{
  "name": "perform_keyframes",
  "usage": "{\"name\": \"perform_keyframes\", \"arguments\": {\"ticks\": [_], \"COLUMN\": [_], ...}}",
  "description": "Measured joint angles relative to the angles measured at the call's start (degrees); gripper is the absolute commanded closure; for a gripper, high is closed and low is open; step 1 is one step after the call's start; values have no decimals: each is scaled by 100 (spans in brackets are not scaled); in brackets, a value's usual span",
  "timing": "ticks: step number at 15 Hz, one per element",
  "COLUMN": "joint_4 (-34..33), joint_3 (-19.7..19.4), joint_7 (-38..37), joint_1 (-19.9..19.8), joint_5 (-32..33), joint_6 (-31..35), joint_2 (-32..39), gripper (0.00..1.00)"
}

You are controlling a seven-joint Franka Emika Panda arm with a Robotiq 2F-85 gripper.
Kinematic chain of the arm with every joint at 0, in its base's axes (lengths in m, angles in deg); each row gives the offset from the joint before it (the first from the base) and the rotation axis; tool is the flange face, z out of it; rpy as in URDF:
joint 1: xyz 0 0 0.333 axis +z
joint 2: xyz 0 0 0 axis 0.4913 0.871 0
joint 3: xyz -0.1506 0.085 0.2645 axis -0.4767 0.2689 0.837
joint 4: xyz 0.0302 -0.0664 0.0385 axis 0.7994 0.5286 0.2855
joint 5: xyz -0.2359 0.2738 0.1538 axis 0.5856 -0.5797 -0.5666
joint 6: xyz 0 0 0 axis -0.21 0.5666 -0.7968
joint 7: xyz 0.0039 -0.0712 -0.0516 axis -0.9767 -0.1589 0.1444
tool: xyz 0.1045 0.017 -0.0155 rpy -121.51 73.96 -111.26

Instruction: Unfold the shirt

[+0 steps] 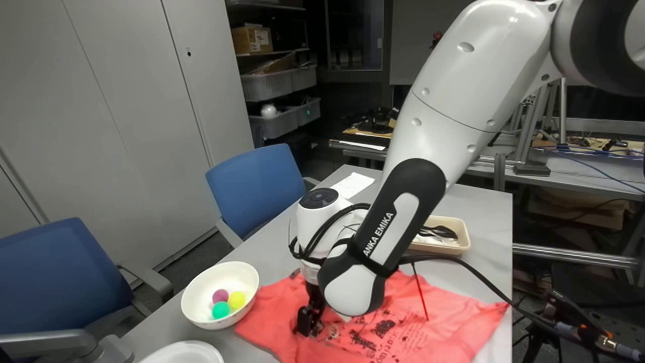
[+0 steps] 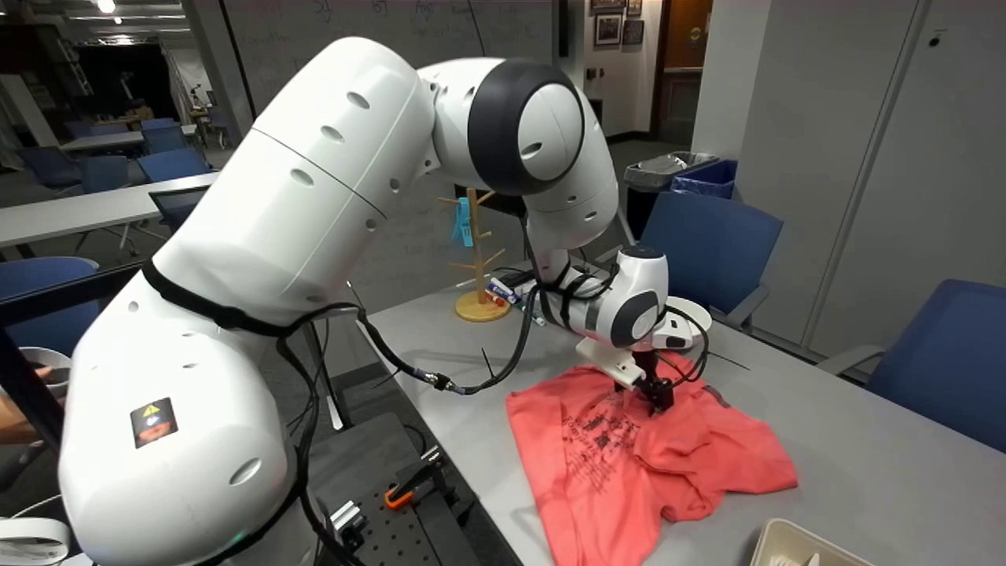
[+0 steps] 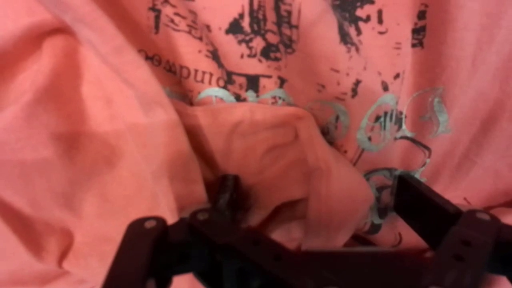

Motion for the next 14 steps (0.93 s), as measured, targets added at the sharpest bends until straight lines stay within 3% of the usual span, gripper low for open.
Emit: {"name": "perform_keyframes", "arguments": {"ticks": [4,14], "joint_4": [187,1657], "joint_3": [-158,-259], "joint_7": [-249,-722], "joint_1": [210,642], "joint_5": [-4,-6], "joint_6": [-240,-309], "joint_2": [-166,-1271], "gripper": [0,0]}}
